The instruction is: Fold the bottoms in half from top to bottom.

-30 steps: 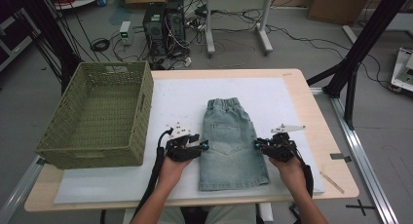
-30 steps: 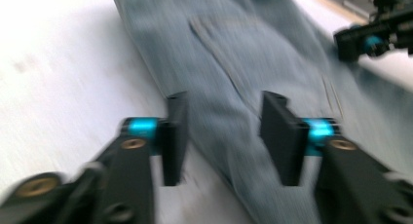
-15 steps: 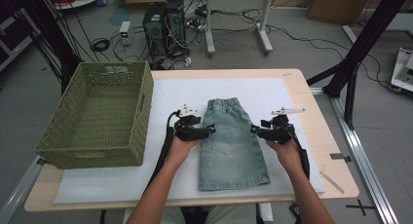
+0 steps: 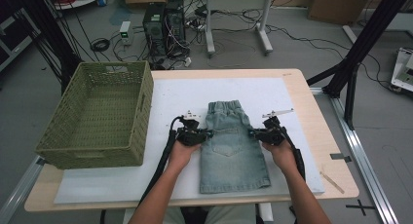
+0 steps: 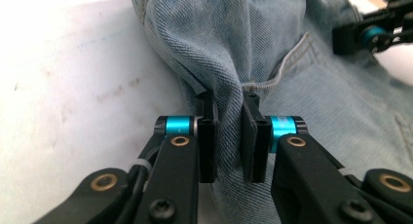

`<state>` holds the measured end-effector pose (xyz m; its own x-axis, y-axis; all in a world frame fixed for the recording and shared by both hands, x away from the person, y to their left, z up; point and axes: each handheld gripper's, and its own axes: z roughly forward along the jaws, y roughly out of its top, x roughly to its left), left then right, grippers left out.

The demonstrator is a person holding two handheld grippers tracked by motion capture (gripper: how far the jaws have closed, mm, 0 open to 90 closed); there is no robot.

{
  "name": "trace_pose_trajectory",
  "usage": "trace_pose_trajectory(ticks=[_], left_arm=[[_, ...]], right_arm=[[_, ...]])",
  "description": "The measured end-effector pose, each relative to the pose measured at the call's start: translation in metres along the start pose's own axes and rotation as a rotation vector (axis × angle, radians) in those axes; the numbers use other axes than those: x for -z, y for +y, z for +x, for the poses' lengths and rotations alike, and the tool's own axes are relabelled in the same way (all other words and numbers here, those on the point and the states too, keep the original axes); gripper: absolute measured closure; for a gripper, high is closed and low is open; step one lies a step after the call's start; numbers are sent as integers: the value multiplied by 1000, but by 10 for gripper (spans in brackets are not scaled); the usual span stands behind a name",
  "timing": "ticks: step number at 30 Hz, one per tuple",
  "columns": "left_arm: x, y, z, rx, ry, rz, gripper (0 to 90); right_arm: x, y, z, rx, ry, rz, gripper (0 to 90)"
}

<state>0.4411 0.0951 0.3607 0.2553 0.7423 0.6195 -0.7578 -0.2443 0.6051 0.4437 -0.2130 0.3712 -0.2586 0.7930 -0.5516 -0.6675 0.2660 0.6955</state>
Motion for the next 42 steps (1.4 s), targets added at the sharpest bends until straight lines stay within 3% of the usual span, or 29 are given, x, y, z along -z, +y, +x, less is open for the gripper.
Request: trace_pose_trajectory(ticks=[6, 9, 11, 13, 15, 18, 22, 25, 29, 34, 36, 42], left_arm=[[11, -12, -9, -35, -15, -8, 795], [11, -10, -11, -57, -2, -23, 775], [11, -9, -8, -75, 20, -50, 675], [10, -4, -4, -74, 40, -108, 533], [8, 3, 2, -50, 41, -133, 408], [-4, 14, 6, -39, 43, -110, 340], [-23, 19, 10, 6, 25, -57, 296], [-29, 19, 10, 11, 24, -30, 336], [-29, 18, 13, 26, 9, -10, 541], [-28, 17, 10, 25, -20, -19, 707], [-25, 16, 11, 32, -46, -44, 740], [-13, 17, 11, -7, -133, -155, 762]], right_arm=[[10, -12, 10, 33, 14, -1, 854], [13, -14, 15, 62, -7, -4, 850], [13, -14, 16, 73, -14, -11, 831], [15, -12, 16, 74, -21, -41, 712], [18, -10, 15, 80, -18, -94, 607], [20, -7, 13, 57, -23, -138, 520], [18, -5, 13, 56, -23, -130, 486], [17, -6, 14, 61, -22, -125, 456], [16, -5, 13, 53, -27, -121, 422], [17, -6, 13, 49, -33, -125, 419], [18, -6, 12, 49, -33, -129, 419], [26, -7, 15, 50, -25, -158, 426]])
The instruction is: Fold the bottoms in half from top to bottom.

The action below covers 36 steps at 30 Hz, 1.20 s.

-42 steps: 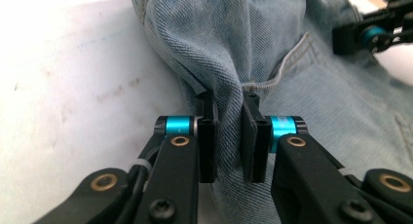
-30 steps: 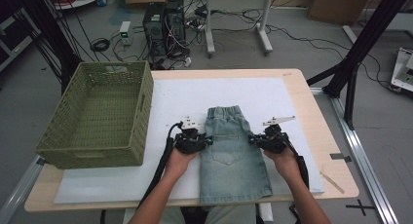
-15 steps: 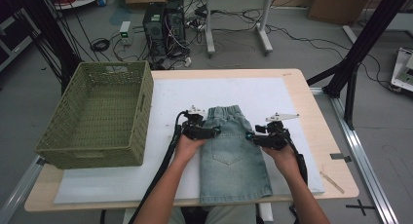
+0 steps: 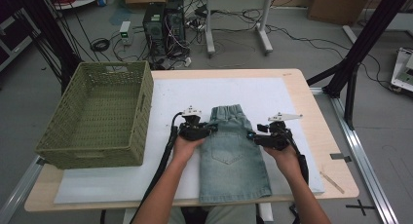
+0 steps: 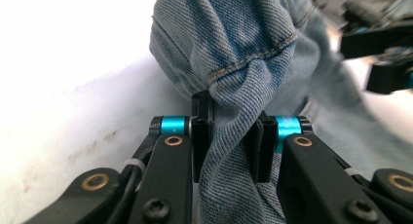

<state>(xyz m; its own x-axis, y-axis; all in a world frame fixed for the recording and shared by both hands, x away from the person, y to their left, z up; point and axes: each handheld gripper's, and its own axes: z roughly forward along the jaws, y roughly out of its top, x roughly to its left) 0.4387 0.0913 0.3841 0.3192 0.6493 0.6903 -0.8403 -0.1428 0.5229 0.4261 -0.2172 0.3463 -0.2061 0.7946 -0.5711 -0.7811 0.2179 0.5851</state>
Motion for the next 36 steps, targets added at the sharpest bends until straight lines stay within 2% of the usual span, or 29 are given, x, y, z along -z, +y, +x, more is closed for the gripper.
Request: trace_pose_trajectory(ticks=[5, 10, 12, 14, 17, 21, 23, 25, 29, 33, 36], left_arm=[[4, 4, -4, -25, -27, -55, 777], [6, 8, 0, -14, -29, -123, 785], [8, 11, -1, -30, -40, -134, 786], [10, 12, -2, -63, -55, -134, 785], [14, 15, -4, -103, -69, -127, 784], [23, 19, -12, -175, -103, -124, 779], [25, 19, -15, -207, -111, -114, 778], [26, 19, -18, -232, -121, -94, 778], [29, 15, -22, -277, -135, -58, 778], [35, 10, -23, -300, -145, -54, 779], [41, 6, -25, -329, -150, -59, 779]], right_arm=[[10, 1, 8, 17, 19, -65, 454], [17, 7, 21, 50, 37, -138, 479], [18, 11, 28, 66, 58, -148, 511], [14, 14, 40, 106, 101, -141, 579], [2, 14, 58, 153, 158, -101, 663], [-19, 11, 76, 197, 188, -23, 686], [-27, 9, 81, 223, 171, 5, 689], [-36, 8, 83, 237, 131, 33, 699], [-42, 2, 84, 312, 33, 90, 739], [-36, -5, 75, 285, 3, 105, 736], [-23, -7, 66, 251, 33, 91, 681]])
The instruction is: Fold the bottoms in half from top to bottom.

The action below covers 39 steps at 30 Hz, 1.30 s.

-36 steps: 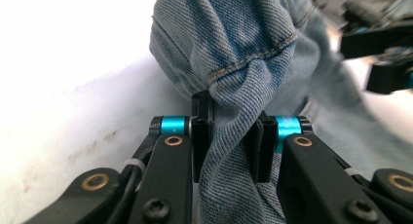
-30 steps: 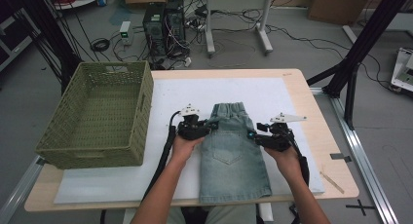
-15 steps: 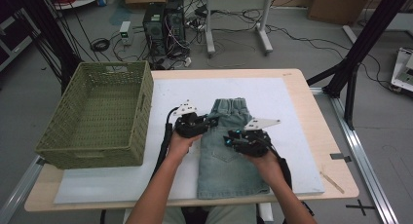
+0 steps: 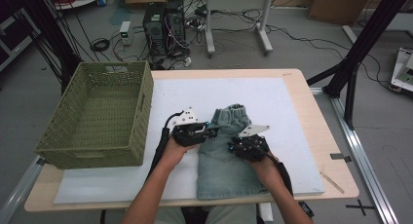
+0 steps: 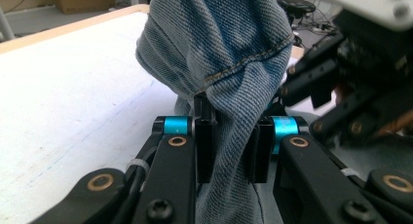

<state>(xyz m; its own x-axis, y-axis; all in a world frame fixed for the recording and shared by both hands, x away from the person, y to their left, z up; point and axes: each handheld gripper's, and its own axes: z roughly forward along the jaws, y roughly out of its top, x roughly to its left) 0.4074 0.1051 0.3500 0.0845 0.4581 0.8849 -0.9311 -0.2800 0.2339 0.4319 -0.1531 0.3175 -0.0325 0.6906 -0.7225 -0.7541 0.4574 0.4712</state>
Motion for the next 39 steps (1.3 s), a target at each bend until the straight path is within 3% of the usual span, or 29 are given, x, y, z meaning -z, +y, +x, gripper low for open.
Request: trace_pose_trajectory(ticks=[4, 8, 12, 16, 21, 28, 30, 33, 37, 39], left_arm=[[6, -5, -5, -35, 2, 5, 779], [9, -7, -11, -63, 0, -2, 779], [11, -7, -16, -93, -4, 1, 779], [16, -11, -19, -119, -9, -2, 779], [20, -15, -22, -128, -4, -4, 779], [23, -21, -23, -119, -9, -9, 779], [23, -21, -23, -127, -11, -5, 779], [24, -22, -25, -128, -15, -5, 779], [25, -23, -25, -132, -19, -5, 779], [26, -24, -27, -141, -18, -3, 779]], right_arm=[[32, -9, -16, -38, 36, -98, 629], [56, -15, -42, -102, -16, -166, 539], [58, -8, -65, -136, -25, -202, 489], [51, 6, -81, -142, 5, -182, 464], [34, 14, -81, -84, 113, -105, 467], [17, 19, -83, -71, 150, -74, 472], [12, 21, -83, -72, 178, -59, 540], [9, 24, -81, -46, 167, -48, 575], [10, 26, -80, -23, 95, -71, 501], [9, 27, -80, -29, 96, -64, 498]])
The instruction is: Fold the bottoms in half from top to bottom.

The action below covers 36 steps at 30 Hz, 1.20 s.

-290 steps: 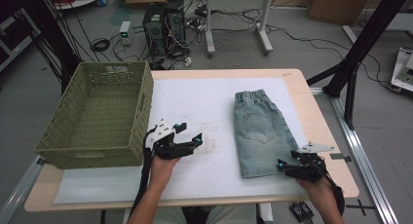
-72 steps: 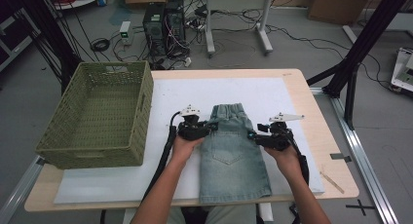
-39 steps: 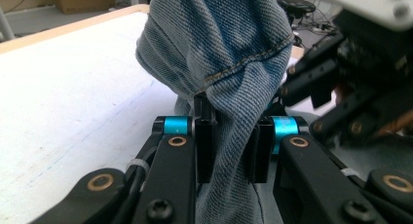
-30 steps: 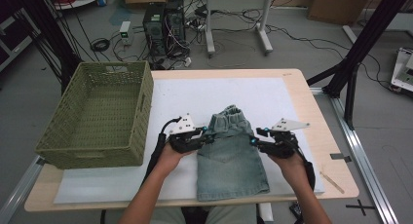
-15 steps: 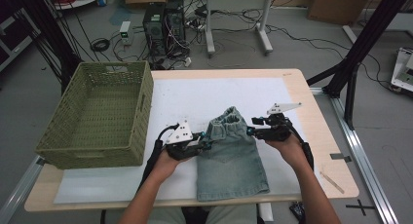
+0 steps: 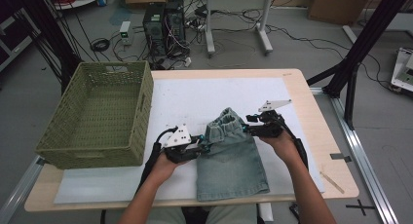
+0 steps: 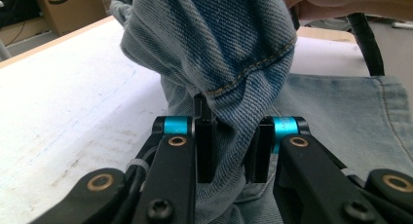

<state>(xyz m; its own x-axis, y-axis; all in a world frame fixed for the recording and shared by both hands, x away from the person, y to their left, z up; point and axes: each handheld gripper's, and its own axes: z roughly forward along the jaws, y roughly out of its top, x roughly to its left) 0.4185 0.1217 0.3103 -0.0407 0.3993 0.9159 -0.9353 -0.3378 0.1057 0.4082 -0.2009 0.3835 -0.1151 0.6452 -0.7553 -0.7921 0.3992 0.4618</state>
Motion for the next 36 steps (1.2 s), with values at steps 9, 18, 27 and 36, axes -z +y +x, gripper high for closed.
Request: trace_pose_trajectory(ticks=[9, 18, 27, 36], left_arm=[[1, -4, -3, -8, -10, 0, 779], [5, -5, 0, 77, 24, -15, 734], [17, -7, 4, 242, 50, -52, 466], [35, -11, 11, 330, 77, -119, 427]], right_arm=[[-7, -4, 0, -40, 134, 61, 647], [15, -7, 18, 76, 47, 2, 864], [40, -30, 36, 112, 30, -81, 867], [44, -40, 43, 115, 24, -106, 868]])
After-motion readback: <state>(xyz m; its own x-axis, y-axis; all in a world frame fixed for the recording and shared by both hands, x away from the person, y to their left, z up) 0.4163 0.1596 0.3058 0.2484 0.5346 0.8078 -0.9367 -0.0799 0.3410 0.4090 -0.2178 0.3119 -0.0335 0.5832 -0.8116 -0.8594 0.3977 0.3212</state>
